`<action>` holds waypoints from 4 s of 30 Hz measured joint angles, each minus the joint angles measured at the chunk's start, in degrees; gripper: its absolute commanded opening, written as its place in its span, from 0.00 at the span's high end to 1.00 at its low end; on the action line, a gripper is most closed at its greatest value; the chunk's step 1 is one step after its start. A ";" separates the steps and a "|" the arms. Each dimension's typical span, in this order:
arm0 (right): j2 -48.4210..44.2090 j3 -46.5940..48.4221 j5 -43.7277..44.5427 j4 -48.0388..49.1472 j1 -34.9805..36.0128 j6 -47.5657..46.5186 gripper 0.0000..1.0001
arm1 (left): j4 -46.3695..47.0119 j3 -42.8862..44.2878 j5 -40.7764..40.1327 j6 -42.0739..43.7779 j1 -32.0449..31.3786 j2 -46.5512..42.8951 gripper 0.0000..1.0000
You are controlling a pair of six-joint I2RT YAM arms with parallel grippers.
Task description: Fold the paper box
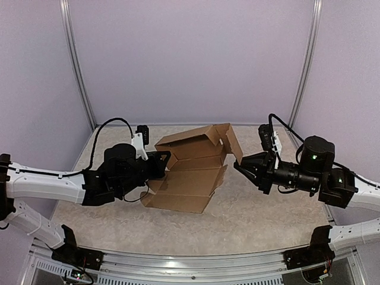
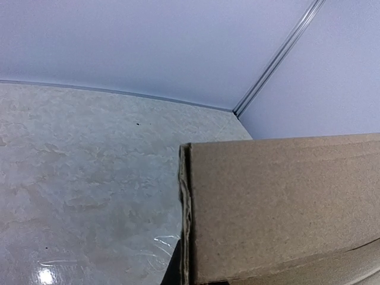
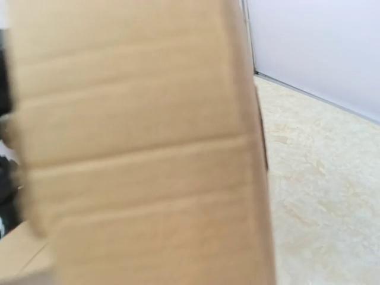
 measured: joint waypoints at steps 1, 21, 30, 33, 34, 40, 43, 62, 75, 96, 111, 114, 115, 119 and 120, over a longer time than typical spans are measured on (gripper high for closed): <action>-0.87 -0.09 -0.22 -1.01 0.00 -0.39 0.78 | -0.02 -0.15 -0.92 0.63 0.00 -0.13 1.00; -4.33 7.15 -2.25 -22.29 0.00 -9.66 0.52 | -1.75 -3.17 -3.82 13.51 0.00 -4.57 1.00; -0.52 12.37 -3.74 -23.54 0.00 -13.31 0.47 | -2.14 -4.24 -0.70 16.65 0.00 -7.26 1.00; 1.18 13.07 -4.28 -23.69 0.00 -14.01 0.47 | -2.14 -4.26 0.85 17.07 0.00 -7.52 1.00; 1.79 13.33 -4.57 -23.74 0.00 -14.14 0.47 | -2.14 -4.26 1.27 17.16 0.00 -7.52 1.00; 4.35 13.73 -6.60 -23.43 0.02 -14.29 0.49 | -2.16 -4.28 2.69 17.90 0.00 -7.52 1.00; 5.55 13.94 -7.37 -22.93 0.02 -14.25 0.51 | -2.16 -4.28 2.95 18.12 0.00 -7.52 1.00; 7.78 13.73 -7.67 -18.47 0.02 -11.19 0.55 | -2.58 -4.04 0.09 17.53 -1.33 -6.14 1.00; 11.45 11.56 -2.60 -14.36 0.24 -7.96 0.59 | -7.89 -0.20 -7.67 13.79 -1.99 -3.43 1.00; 19.08 11.34 16.02 -7.32 5.53 -4.94 0.62 | -15.45 4.24 -15.58 9.14 -2.93 -0.83 1.00; 23.04 11.63 26.88 -1.57 6.45 -1.79 0.62 | -18.60 7.19 -20.76 7.54 -5.70 1.07 1.00; 23.17 11.63 29.24 0.20 6.78 -1.31 0.62 | -19.30 8.04 -21.62 6.86 -6.34 1.51 1.00; 23.23 11.63 30.16 1.07 6.91 -1.16 0.62 | -19.37 8.28 -21.92 6.60 -6.51 1.57 1.00; 23.85 11.63 32.76 3.87 7.19 -0.70 0.65 | -20.20 9.11 -23.21 5.77 -7.26 1.77 1.00; 24.11 11.63 33.46 4.57 7.32 -0.59 0.66 | -20.57 9.16 -23.45 5.44 -7.45 1.81 1.00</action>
